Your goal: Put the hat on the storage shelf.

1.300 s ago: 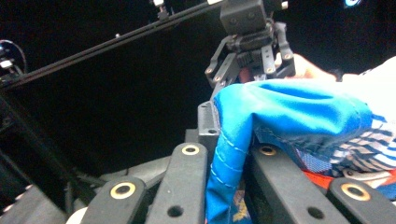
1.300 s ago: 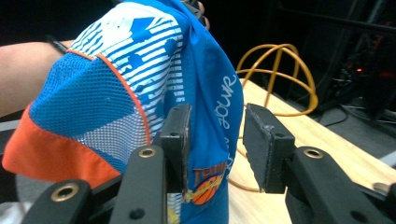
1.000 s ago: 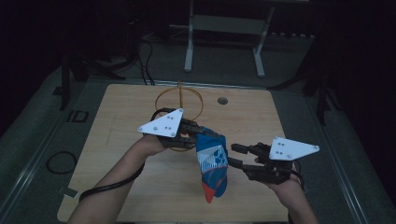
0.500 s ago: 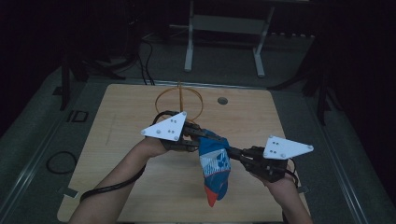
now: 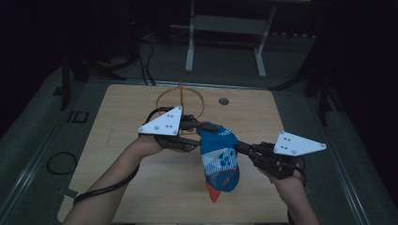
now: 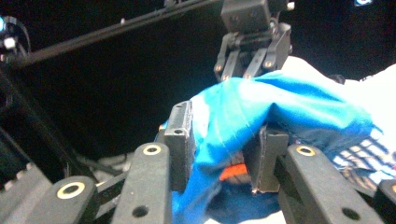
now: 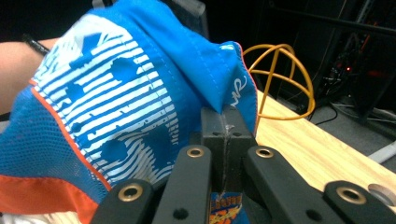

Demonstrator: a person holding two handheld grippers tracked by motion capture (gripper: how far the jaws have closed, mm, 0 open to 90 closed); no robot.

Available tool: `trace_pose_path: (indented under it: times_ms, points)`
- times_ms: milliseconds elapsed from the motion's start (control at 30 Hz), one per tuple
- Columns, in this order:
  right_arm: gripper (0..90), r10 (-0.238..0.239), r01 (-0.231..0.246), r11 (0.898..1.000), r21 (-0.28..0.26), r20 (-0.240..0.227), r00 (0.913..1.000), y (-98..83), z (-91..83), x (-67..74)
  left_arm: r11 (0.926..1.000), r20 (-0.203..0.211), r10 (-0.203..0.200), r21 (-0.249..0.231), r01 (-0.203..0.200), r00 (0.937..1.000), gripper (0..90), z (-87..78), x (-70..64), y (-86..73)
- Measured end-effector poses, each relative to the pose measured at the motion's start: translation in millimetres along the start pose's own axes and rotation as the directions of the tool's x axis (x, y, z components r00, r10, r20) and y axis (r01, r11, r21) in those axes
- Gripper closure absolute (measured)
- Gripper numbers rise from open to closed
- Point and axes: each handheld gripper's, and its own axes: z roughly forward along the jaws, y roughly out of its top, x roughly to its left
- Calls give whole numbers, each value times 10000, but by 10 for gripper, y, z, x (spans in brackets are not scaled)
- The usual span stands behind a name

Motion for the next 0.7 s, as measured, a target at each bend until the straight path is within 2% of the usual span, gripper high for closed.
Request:
trace_pose_path:
  times_ms: [67,233,400,533,567,600,633,700]
  points:
    - [900,-20,21,10000,-53,122,9999,20,-30,-16,9990,-239,-313,317,320,9992,585,-42,4,0]
    - [900,89,-78,9997,-249,432,9990,58,-113,-78,9929,-936,-573,983,665,9940,517,-182,3,-39]
    - [900,163,-128,9988,-477,718,9973,110,-172,-152,9869,-1677,-785,1264,1004,9827,465,-363,-21,-148]
    - [900,310,-259,9976,-647,781,9965,156,-189,-222,9781,-2237,-1263,1346,1590,9664,389,-521,-53,-285]
    - [900,299,-244,9975,-661,837,9960,171,-184,-236,9763,-2454,-1328,1347,1694,9603,383,-552,-70,-321]
    - [900,293,-233,9975,-662,911,9954,187,-176,-250,9727,-2664,-1426,1402,1847,9533,336,-584,-83,-356]
    - [900,292,-230,9975,-668,942,9951,204,-168,-264,9667,-2756,-1671,1430,2123,9466,301,-614,-90,-392]
    - [900,278,-206,9973,-711,1021,9944,239,-151,-284,9579,-3079,-1823,1588,2394,9338,228,-669,-112,-461]
